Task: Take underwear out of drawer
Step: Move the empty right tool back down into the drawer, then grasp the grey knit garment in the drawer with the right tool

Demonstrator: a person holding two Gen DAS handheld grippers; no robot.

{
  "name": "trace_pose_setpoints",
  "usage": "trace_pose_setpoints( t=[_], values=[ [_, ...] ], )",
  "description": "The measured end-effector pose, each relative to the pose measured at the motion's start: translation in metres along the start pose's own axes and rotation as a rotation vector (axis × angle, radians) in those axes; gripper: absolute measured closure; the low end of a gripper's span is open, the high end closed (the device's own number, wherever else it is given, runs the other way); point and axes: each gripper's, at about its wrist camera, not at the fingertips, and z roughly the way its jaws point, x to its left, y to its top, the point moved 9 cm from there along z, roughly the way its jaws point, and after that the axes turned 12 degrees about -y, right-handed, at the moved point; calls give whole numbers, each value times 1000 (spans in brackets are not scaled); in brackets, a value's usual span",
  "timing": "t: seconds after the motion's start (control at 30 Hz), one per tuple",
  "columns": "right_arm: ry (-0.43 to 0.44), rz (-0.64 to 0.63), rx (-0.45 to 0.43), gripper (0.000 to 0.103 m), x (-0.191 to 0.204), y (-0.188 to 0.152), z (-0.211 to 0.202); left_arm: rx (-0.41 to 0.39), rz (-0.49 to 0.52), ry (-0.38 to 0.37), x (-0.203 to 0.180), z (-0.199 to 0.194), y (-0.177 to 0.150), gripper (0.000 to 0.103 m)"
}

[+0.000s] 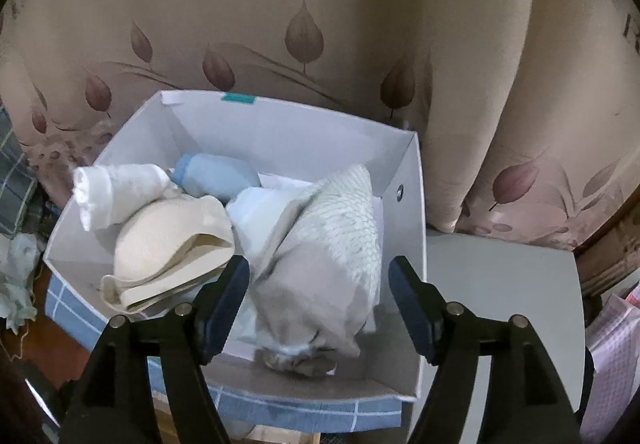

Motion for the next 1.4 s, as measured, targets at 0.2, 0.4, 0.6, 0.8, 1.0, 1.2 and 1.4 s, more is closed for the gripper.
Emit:
trace_pose_setpoints(
  t=[0.2,0.4,0.6,0.8,1.0,1.2,1.4],
  values=[
    [62,-14,-2,28,0,-30,-39,3,-7,13,6,-3,-1,52],
    [118,-182,89,28,33,-120,-53,19,-34,7,13,-3,-4,52],
    [202,-229,298,28,80,-213,-12,51,-29,15,14,1,-10,52],
    [238,-239,489,28,134,-276,48,69,-51,22,21,4,-14,52],
    [202,-308,564,28,162,-307,91,106,-58,-12,17,9,-19,52],
    [165,-280,654,16,170,-319,123,144,-60,-40,13,15,-23,52],
    [148,-311,722,15,175,-328,144,168,-71,-48,12,18,-26,52]
  ],
)
